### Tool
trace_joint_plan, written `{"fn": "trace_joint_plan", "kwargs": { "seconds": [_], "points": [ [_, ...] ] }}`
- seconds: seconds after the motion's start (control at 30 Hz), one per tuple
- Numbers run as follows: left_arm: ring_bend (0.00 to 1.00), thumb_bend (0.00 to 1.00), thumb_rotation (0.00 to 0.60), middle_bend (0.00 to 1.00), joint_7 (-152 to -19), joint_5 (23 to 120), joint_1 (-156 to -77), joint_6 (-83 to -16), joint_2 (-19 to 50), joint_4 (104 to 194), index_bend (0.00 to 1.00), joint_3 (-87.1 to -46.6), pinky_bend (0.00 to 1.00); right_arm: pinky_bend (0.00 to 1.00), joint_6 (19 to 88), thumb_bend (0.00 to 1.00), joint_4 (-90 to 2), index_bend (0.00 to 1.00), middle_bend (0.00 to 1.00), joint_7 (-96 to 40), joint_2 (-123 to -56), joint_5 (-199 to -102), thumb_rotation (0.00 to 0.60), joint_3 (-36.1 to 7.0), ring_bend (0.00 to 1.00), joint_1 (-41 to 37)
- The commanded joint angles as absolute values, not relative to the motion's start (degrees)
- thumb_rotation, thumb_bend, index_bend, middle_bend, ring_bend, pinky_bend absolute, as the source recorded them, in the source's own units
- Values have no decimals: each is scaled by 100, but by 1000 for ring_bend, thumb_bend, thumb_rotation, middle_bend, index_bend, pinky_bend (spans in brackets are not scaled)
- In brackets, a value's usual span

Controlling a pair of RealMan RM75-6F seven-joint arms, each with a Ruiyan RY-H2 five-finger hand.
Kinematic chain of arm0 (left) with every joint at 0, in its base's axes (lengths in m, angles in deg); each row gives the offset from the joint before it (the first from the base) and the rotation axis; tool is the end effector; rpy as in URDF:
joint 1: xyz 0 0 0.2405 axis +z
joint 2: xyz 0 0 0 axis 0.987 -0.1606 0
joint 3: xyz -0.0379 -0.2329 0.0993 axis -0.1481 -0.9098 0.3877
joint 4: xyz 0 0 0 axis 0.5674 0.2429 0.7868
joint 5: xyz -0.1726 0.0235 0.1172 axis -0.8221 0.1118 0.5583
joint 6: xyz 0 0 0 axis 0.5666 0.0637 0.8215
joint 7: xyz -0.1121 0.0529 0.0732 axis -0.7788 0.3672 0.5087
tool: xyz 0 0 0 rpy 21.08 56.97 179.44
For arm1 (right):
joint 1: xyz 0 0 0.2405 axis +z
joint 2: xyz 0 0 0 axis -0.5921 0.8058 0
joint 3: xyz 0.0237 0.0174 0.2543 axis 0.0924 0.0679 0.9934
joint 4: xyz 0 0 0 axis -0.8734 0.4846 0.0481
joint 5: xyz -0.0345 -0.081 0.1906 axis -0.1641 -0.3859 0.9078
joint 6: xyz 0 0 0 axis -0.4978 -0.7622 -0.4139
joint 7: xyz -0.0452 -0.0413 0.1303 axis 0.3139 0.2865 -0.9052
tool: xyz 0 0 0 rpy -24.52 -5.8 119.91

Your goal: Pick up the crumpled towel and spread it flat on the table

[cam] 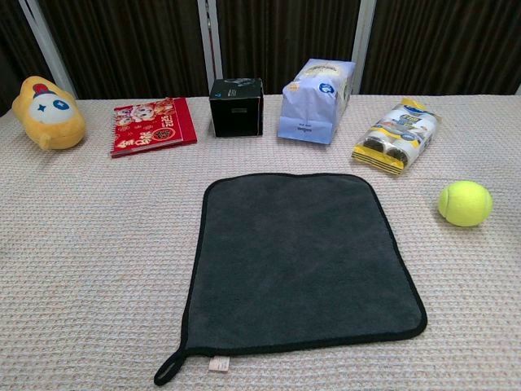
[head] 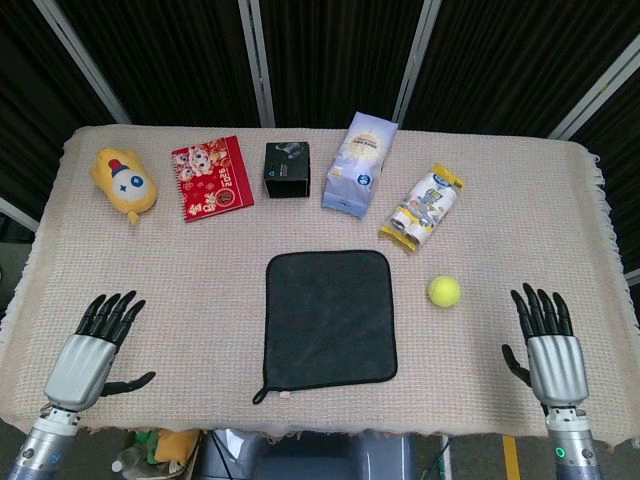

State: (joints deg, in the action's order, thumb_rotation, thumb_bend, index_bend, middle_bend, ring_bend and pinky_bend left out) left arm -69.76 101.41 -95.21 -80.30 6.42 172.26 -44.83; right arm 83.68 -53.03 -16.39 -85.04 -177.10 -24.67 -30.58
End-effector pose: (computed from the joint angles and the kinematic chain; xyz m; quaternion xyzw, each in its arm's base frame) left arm -0.2547 0.1615 0.0921 -0.6811 -0.3252 -0.4038 0.5171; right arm -0.2969 -0.1746 0.1021 0.6051 -0.3142 0.4106 0.6054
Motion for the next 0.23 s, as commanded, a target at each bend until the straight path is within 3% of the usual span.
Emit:
{"fn": "trace_joint_plan", "kwargs": {
  "seconds": [0.03, 0.23],
  "points": [
    [0, 23, 600, 0, -7133, 10085, -9236, -8235, 541, 16950, 0, -4510, 0, 0, 8585, 341, -5166, 0, 0, -1858, -8393, -17776, 600, -2582, 0, -3289],
    [0, 23, 600, 0, -7627, 10008, -8890, -8345, 426, 16517, 0, -4581, 0, 0, 8917, 341, -4943, 0, 0, -2314, -8410, -17961, 600, -2655, 0, -3542]
  ]
}}
